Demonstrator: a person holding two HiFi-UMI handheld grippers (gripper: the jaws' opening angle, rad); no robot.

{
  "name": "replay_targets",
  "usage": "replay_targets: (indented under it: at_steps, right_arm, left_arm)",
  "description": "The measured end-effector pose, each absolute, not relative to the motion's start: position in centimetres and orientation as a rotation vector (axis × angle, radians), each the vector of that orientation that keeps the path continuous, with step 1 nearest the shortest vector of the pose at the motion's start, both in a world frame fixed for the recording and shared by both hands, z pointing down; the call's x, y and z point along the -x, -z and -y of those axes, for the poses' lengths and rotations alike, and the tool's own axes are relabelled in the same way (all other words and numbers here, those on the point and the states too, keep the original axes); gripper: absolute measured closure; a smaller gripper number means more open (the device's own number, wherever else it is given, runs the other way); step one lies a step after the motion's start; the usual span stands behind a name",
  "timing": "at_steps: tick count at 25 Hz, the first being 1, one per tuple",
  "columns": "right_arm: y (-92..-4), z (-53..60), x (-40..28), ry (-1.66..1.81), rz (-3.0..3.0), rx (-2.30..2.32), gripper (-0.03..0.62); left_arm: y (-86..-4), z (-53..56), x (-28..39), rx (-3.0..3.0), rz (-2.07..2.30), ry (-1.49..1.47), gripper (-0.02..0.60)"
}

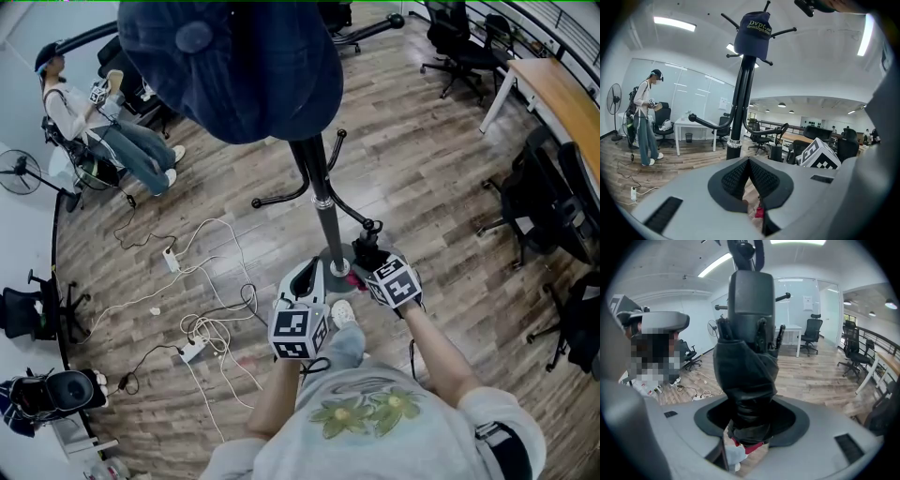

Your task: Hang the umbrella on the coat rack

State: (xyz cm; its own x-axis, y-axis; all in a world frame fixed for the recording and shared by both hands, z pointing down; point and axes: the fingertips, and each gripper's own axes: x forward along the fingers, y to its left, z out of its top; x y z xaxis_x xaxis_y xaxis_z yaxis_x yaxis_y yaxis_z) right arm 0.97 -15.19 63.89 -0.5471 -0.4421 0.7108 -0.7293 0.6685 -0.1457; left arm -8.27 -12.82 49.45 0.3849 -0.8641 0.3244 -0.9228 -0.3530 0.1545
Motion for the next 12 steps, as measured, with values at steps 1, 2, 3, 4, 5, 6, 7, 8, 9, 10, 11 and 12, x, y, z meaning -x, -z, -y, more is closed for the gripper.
replay_targets:
  at_steps: [1,2,3,4,5,6,7,8,9,10,11,12]
  right_arm:
    - [-63.9,15.2,-0.93,-0.569,2.229,-0.894,0.37]
    - [-63.92,15.18,-0.88,-0.566,2.229,-0.888,0.37]
    - [-63.94,15.14,-0.84,-0.562,2.228,-0.883,0.37]
    - [-63.92,15.09,-0.8,-0.556,2.227,-0.878,0.37]
    - [-63.87,15.06,-0.76,-0.551,2.226,-0.873,0.37]
    - [-63.77,15.06,-0.71,-0.545,2.226,-0.87,0.37]
    - [-63.65,15.1,-0.67,-0.541,2.226,-0.868,0.37]
    - [-63.54,15.14,-0.63,-0.54,2.227,-0.867,0.37]
    - [-63.48,15.17,-0.61,-0.541,2.229,-0.868,0.37]
    - [-63.45,15.16,-0.63,-0.542,2.23,-0.87,0.37]
    - [-63.46,15.13,-0.66,-0.542,2.23,-0.872,0.37]
    - [-63.45,15.09,-0.71,-0.54,2.231,-0.874,0.37]
  left_arm:
    - [-49.51,12.81,8.33,-2.337,1.566,-0.268,0.58]
    - [-49.59,12.79,8.4,-2.336,1.567,-0.268,0.58]
    - [-49.68,12.75,8.47,-2.334,1.569,-0.268,0.58]
    - [-49.74,12.71,8.54,-2.333,1.57,-0.268,0.58]
    - [-49.76,12.7,8.57,-2.332,1.571,-0.269,0.58]
    - [-49.74,12.72,8.57,-2.332,1.57,-0.27,0.58]
    - [-49.69,12.77,8.52,-2.333,1.567,-0.271,0.58]
    - [-49.64,12.84,8.4,-2.336,1.563,-0.272,0.58]
    - [-49.6,12.89,8.24,-2.34,1.559,-0.273,0.58]
    - [-49.59,12.92,8.05,-2.345,1.556,-0.273,0.58]
    - [-49.62,12.92,7.85,-2.349,1.552,-0.275,0.58]
    - [-49.65,12.9,7.65,-2.352,1.547,-0.276,0.58]
